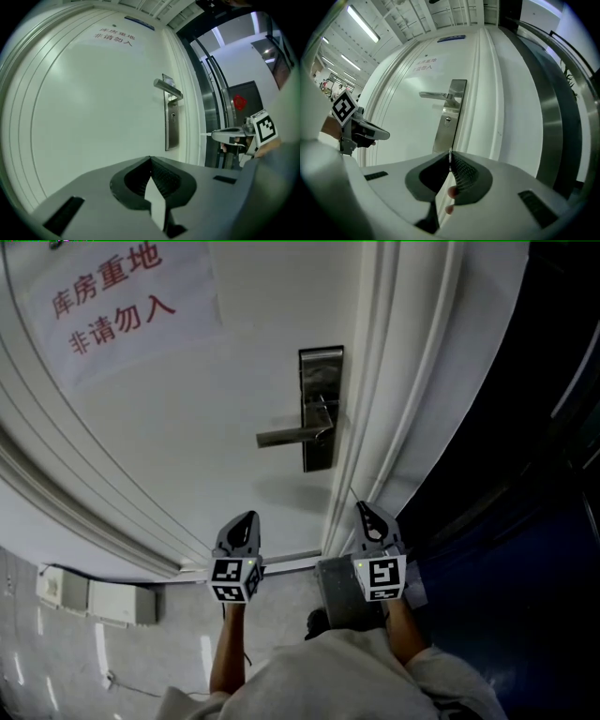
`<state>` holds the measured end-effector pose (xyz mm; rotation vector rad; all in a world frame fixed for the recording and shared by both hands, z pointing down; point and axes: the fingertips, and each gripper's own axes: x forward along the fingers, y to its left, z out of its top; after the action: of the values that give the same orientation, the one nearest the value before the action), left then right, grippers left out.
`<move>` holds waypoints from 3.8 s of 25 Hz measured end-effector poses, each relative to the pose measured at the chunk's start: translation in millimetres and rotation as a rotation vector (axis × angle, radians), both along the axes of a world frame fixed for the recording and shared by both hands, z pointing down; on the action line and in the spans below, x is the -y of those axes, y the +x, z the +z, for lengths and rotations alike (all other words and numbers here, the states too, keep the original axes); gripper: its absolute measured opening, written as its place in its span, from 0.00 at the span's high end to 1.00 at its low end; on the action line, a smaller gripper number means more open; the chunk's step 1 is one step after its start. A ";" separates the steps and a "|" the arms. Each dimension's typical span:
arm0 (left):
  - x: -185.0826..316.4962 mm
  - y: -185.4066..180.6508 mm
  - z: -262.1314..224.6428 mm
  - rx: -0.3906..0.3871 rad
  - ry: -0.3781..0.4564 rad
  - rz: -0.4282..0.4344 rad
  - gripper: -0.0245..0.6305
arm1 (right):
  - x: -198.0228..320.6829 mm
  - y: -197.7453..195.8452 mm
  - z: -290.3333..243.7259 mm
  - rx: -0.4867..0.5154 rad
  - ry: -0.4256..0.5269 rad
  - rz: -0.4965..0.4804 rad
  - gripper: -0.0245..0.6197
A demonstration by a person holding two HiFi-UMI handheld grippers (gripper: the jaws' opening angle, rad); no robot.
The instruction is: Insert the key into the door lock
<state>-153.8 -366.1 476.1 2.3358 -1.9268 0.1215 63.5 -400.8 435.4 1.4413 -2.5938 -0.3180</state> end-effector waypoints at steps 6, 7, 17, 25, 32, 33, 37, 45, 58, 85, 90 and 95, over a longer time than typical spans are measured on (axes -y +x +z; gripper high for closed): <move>46.6 -0.9 -6.3 0.026 0.010 -0.024 0.94 | 44.7 -12.9 -1.6 -0.005 0.007 -0.053 0.92; 51.8 -0.8 -5.8 0.025 0.010 -0.027 0.94 | 49.9 -14.3 -0.5 -0.007 0.006 -0.061 0.92; 58.6 -8.6 6.4 0.022 -0.013 -0.044 0.94 | 66.9 -20.7 13.5 -0.020 -0.018 -0.076 0.92; 43.0 -22.0 12.9 0.025 -0.031 -0.002 0.94 | 54.9 -27.1 17.3 -0.033 -0.029 -0.017 0.92; 40.4 -33.4 1.7 0.028 -0.010 0.040 0.94 | 45.2 -34.4 4.0 -0.042 -0.005 0.029 0.92; 40.9 -33.9 0.2 0.028 -0.007 0.044 0.94 | 45.2 -35.1 1.5 -0.045 0.001 0.033 0.92; 42.2 -36.2 -3.9 0.025 0.006 0.054 0.94 | 47.3 -39.1 -12.0 -0.056 0.036 0.040 0.92; 42.6 -38.6 -8.3 0.023 0.021 0.061 0.94 | 51.1 -42.2 -42.0 -0.065 0.112 0.049 0.92; 39.6 -41.5 -12.6 0.025 0.032 0.071 0.94 | 52.6 -54.8 -72.6 -0.278 0.270 0.046 0.92; 30.9 -46.0 -13.0 0.008 0.039 0.087 0.94 | 51.3 -82.0 -58.4 -0.975 0.569 0.091 0.92; 29.5 -47.6 -12.6 0.006 0.038 0.087 0.94 | 54.7 -82.1 -55.2 -0.997 0.563 0.089 0.92; 29.4 -50.8 -10.3 0.007 0.033 0.084 0.94 | 56.8 -85.7 -56.1 -1.016 0.569 0.085 0.92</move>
<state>-204.6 -395.5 465.8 2.4412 -1.8475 0.1062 -22.3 -457.6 379.3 1.0506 -1.6458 -1.4188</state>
